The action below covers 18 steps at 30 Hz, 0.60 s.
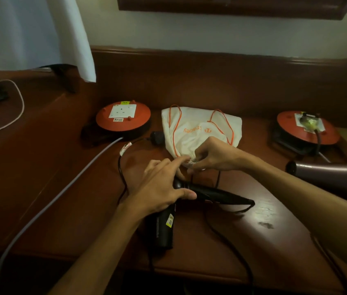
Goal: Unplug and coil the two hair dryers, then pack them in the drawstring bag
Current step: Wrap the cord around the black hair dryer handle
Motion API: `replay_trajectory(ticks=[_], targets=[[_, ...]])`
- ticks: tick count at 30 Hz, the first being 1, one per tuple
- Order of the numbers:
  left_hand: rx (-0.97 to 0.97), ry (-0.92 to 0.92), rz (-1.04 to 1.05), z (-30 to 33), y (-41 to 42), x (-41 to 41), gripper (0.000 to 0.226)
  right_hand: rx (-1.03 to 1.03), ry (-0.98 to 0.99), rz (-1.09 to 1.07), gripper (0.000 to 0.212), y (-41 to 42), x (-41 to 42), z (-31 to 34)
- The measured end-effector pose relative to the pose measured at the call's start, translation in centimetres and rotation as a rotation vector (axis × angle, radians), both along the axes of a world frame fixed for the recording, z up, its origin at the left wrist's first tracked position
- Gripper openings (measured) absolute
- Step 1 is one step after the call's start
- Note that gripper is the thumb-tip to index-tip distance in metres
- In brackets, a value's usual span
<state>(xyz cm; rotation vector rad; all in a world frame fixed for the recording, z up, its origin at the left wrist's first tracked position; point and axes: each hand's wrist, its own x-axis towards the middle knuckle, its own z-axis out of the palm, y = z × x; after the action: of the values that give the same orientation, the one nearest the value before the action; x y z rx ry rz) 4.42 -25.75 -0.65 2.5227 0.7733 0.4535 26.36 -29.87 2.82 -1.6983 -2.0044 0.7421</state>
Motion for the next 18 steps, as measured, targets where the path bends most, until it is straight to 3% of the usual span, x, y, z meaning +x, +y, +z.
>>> replay_trajectory(ticks=[2,6,9,12,15,18], targets=[[0.018,0.061,0.031,0.1,-0.1,0.2,0.084,0.019,-0.019,0.048,0.031,-0.1,-1.2,0.9],[0.034,0.017,0.013,0.2,0.5,-0.3,0.046,-0.052,-0.028,0.148,0.018,-1.9,-2.7,3.1],[0.059,-0.004,0.008,-0.1,0.3,-0.2,0.044,-0.165,-0.096,0.187,0.016,-3.4,-2.7,4.4],[0.065,-0.07,0.054,-0.6,0.1,-0.5,0.042,-0.117,-0.274,0.111,0.015,-4.6,-1.3,5.7],[0.079,-0.04,0.066,-0.6,-0.2,-0.3,0.042,-0.049,-0.451,-0.096,0.036,-5.4,1.1,5.8],[0.13,0.014,0.055,-0.4,-0.8,0.3,0.04,-0.086,-0.27,-0.137,0.046,-7.0,1.7,4.2]])
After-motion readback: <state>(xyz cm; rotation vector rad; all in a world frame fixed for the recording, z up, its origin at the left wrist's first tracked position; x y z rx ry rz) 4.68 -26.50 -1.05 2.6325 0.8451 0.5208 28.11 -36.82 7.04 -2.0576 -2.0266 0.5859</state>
